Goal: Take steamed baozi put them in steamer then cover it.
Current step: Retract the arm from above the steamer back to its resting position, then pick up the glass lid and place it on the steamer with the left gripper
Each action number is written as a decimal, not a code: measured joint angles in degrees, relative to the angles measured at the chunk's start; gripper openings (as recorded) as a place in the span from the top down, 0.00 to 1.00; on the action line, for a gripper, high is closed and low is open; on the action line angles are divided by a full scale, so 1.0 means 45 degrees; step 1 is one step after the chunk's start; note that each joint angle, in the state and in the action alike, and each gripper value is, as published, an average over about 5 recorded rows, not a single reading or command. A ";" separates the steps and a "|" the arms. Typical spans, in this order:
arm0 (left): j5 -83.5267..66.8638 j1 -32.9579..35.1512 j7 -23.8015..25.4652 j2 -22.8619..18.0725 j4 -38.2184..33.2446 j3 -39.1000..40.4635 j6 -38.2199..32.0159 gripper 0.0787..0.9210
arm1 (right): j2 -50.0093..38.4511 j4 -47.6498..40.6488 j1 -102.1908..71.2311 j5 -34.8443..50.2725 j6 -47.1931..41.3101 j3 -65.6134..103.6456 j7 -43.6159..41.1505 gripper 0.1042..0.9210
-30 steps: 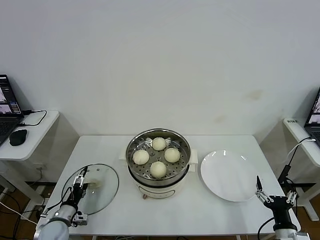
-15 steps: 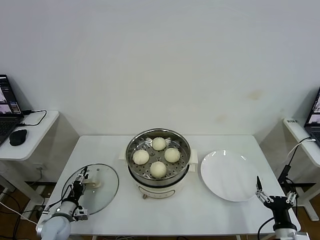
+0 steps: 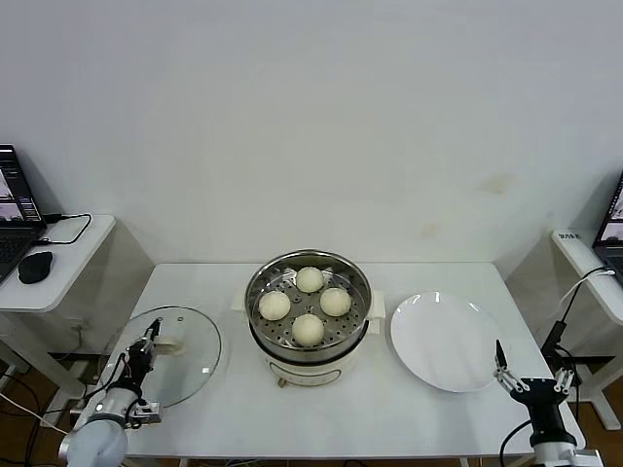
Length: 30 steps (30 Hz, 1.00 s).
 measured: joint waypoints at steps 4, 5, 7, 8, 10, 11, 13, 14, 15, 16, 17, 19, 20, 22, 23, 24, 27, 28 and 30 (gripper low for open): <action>-0.0587 0.0488 0.0088 0.0347 -0.0883 -0.0552 0.0224 0.91 | -0.0070 0.0103 -0.0079 -0.0031 0.0030 -0.0105 -0.0004 0.12; -0.0765 0.0616 0.0147 0.0458 -0.1141 -0.0717 0.0302 0.91 | -0.0082 0.0130 -0.0097 -0.0041 0.0041 -0.0135 -0.0004 0.12; -0.1150 0.0832 0.0309 0.0705 -0.1680 -0.1033 0.0499 0.91 | -0.0097 0.0183 -0.0133 -0.0070 0.0065 -0.0202 -0.0006 0.12; -0.1364 0.0915 0.0413 0.0843 -0.1968 -0.1171 0.0619 0.91 | -0.0099 0.0209 -0.0149 -0.0091 0.0076 -0.0240 -0.0007 0.12; -0.1834 0.1031 0.0667 0.1138 -0.2563 -0.1374 0.0901 0.91 | -0.0100 0.0263 -0.0177 -0.0141 0.0100 -0.0318 -0.0009 0.12; -0.2097 0.1067 0.0822 0.1295 -0.2869 -0.1434 0.1070 0.91 | -0.0098 0.0287 -0.0191 -0.0169 0.0113 -0.0357 -0.0008 0.12; -0.2655 0.1116 0.1166 0.1622 -0.3489 -0.1490 0.1450 0.91 | -0.0082 0.0329 -0.0225 -0.0232 0.0149 -0.0439 -0.0005 0.12; -0.2942 0.1129 0.1348 0.1790 -0.3799 -0.1487 0.1660 0.91 | -0.0068 0.0344 -0.0243 -0.0268 0.0170 -0.0480 0.0001 0.12; -0.3228 0.1133 0.1528 0.1957 -0.4111 -0.1462 0.1878 0.91 | -0.0050 0.0357 -0.0259 -0.0308 0.0193 -0.0525 0.0010 0.12; -0.3503 0.1124 0.1700 0.2122 -0.4419 -0.1409 0.2099 0.91 | -0.0028 0.0366 -0.0273 -0.0356 0.0218 -0.0574 0.0023 0.12; -0.3760 0.1103 0.1865 0.2282 -0.4721 -0.1329 0.2324 0.91 | -0.0003 0.0371 -0.0282 -0.0406 0.0243 -0.0626 0.0040 0.12; -0.4213 0.1003 0.2153 0.2581 -0.5272 -0.1074 0.2772 0.91 | 0.0060 0.0364 -0.0284 -0.0525 0.0298 -0.0745 0.0087 0.12; -0.4414 0.0924 0.2278 0.2725 -0.5513 -0.0900 0.2997 0.91 | 0.0100 0.0352 -0.0280 -0.0594 0.0331 -0.0813 0.0117 0.12; -0.4761 0.0708 0.2479 0.2994 -0.5895 -0.0453 0.3436 0.91 | 0.0195 0.0305 -0.0256 -0.0756 0.0404 -0.0956 0.0183 0.12; -0.4914 0.0572 0.2562 0.3116 -0.6046 -0.0174 0.3654 0.91 | 0.0247 0.0273 -0.0238 -0.0851 0.0445 -0.1029 0.0218 0.12; -0.5045 0.0418 0.2635 0.3217 -0.6169 0.0135 0.3864 0.91 | 0.0300 0.0238 -0.0217 -0.0952 0.0486 -0.1098 0.0252 0.12; -0.5335 -0.0206 0.2852 0.3395 -0.6405 0.1253 0.4487 0.91 | 0.0461 0.0109 -0.0143 -0.1281 0.0614 -0.1284 0.0352 0.12; -0.5399 -0.0472 0.2930 0.3410 -0.6443 0.1668 0.4689 0.91 | 0.0512 0.0057 -0.0120 -0.1386 0.0657 -0.1335 0.0385 0.12; -0.5474 -0.1074 0.3097 0.3372 -0.6480 0.2519 0.5079 0.91 | 0.0607 -0.0062 -0.0069 -0.1585 0.0736 -0.1422 0.0451 0.12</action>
